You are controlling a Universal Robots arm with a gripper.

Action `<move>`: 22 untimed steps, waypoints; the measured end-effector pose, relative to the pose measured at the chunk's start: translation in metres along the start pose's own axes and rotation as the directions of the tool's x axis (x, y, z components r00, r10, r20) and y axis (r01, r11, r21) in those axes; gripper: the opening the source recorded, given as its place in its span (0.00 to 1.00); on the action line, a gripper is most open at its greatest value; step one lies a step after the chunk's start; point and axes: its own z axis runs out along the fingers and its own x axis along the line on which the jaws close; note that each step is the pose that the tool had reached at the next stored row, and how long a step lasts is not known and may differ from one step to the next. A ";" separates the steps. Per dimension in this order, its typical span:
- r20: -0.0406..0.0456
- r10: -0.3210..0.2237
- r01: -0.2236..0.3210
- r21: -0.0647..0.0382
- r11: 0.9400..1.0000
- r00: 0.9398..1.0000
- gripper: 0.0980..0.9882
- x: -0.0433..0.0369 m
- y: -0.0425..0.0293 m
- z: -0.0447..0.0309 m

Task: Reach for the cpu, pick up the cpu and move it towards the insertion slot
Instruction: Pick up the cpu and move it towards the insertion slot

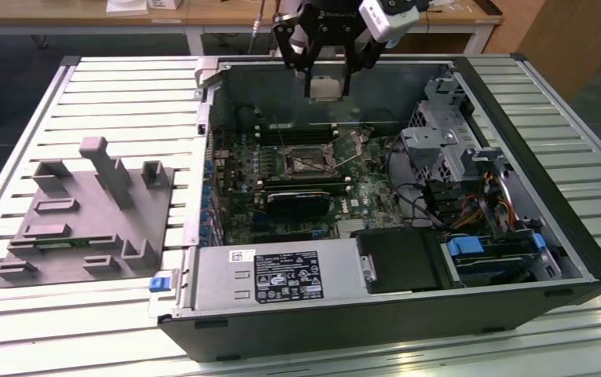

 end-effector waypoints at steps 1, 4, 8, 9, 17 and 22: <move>0.000 0.000 0.000 0.000 1.000 1.000 0.49 -0.0006 0.0021 0.0007; -0.001 0.000 0.000 0.000 1.000 1.000 0.49 -0.0013 0.0075 0.0028; -0.002 0.000 0.000 0.000 1.000 1.000 0.49 -0.0025 0.0158 0.0058; -0.002 0.000 0.000 0.000 1.000 1.000 0.49 -0.0028 0.0179 0.0065; -0.002 0.000 0.000 0.000 1.000 1.000 0.49 -0.0046 0.0231 0.0083; -0.002 0.000 0.000 0.000 1.000 1.000 0.49 -0.0049 0.0232 0.0083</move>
